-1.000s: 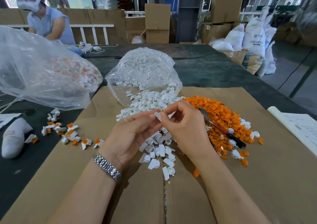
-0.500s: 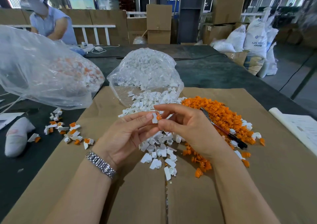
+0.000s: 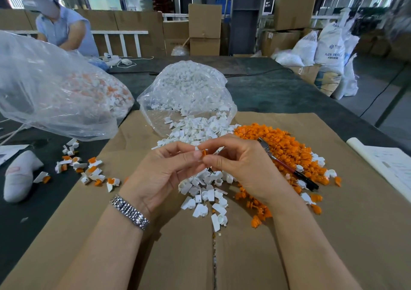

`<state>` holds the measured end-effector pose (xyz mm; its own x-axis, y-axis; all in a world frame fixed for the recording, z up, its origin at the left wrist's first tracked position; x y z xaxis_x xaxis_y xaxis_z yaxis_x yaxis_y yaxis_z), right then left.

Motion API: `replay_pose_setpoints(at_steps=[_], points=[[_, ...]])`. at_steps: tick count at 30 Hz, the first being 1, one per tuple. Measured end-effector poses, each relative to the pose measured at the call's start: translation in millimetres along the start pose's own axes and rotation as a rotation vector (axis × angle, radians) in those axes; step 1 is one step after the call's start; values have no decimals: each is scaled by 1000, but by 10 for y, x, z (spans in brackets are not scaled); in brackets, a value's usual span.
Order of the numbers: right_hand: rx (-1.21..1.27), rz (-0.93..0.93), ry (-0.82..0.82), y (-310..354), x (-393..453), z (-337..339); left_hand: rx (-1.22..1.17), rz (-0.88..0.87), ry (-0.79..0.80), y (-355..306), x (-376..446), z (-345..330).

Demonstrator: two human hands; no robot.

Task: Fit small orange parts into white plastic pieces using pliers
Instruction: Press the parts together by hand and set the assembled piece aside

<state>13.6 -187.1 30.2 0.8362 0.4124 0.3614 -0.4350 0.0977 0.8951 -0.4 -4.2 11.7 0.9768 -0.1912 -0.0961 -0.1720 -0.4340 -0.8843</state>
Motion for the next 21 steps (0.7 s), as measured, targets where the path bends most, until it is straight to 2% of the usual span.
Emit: replay_pose_setpoints(at_steps=[10,12,13,15,17,19,21], points=[[-91,-38,37,-12,3,-9,117,-18,-89,23,17,5],[-82,-87,-40,10,-9,63,73,-9,-105,25,29,22],[-155,-117,-121,17,-16,123,41,-1,-117,26,34,30],[-545,-238,-267,27,-39,281,11,11,-135,30,40,44],[-959,-479,-282,23,-89,430,16,11,-128,31,44,56],[-1112,-734,-241,0,-151,554,26,4,-123,25,48,57],[-1119,-847,-173,-24,-185,613,33,0,-137,25,53,58]])
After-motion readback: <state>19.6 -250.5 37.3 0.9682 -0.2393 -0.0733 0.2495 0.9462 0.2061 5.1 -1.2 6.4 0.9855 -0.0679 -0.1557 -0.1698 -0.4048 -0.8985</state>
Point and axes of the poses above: each hand's wrist, its own x-axis towards the middle knuckle, its own z-axis out of the back of the hand, y = z × x, the point moved 3 cm from there along x, towards the middle knuckle, and after that the axes turned 3 degrees about z, right-handed, at the moved point
